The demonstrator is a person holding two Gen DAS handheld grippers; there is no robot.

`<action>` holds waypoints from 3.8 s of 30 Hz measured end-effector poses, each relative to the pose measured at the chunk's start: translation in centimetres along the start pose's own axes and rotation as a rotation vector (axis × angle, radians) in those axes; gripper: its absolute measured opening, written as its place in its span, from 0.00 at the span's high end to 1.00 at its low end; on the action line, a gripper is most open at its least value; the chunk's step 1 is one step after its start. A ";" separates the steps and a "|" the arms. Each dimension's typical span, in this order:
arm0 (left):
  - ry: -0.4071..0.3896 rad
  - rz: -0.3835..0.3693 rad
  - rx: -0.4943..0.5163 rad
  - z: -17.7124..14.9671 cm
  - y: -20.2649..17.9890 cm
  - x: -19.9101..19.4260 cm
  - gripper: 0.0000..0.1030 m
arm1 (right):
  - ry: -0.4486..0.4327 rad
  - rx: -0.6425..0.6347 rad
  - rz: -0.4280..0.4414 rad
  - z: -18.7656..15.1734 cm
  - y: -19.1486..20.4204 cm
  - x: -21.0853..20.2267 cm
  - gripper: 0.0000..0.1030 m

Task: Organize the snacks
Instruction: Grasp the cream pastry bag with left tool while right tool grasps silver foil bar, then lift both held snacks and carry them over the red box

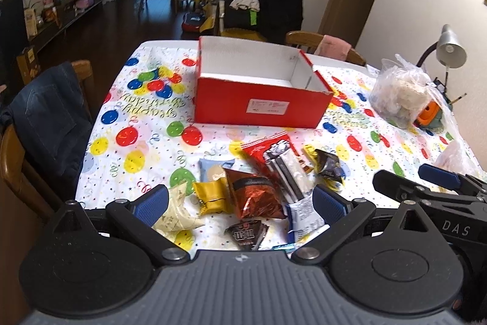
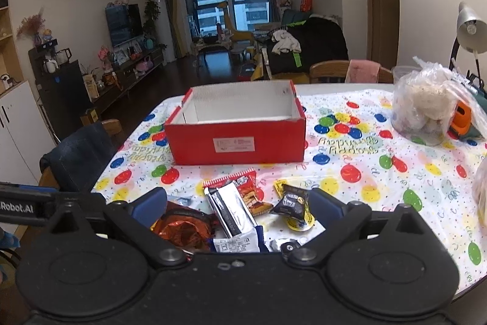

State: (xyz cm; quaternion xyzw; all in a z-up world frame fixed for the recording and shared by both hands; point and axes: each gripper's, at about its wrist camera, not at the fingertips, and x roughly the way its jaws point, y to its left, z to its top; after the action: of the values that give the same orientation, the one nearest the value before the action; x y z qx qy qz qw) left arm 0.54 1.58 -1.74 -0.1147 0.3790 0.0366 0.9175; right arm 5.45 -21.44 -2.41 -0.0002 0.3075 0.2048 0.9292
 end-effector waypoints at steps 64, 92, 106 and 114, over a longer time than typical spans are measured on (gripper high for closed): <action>0.374 0.096 -0.449 -1.9 11.7 14.6 0.68 | 0.229 -0.332 0.070 -1.4 1.2 16.4 0.61; 0.167 0.016 -0.240 4.7 8.1 7.9 0.68 | 0.048 -0.172 0.059 5.6 0.3 8.3 0.61; 0.111 0.007 -0.128 13.1 3.2 10.7 0.68 | 0.036 -0.174 0.081 13.2 -1.8 11.9 0.61; 0.115 0.041 -0.096 18.3 1.0 15.2 0.68 | 0.073 -0.146 0.112 17.3 -3.6 16.6 0.61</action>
State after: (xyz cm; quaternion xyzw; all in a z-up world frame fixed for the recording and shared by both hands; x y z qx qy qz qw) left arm 23.75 6.63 -0.05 -0.1528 0.4310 0.0670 0.8868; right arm 28.82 -16.23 1.68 -0.0584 0.3251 0.2782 0.9020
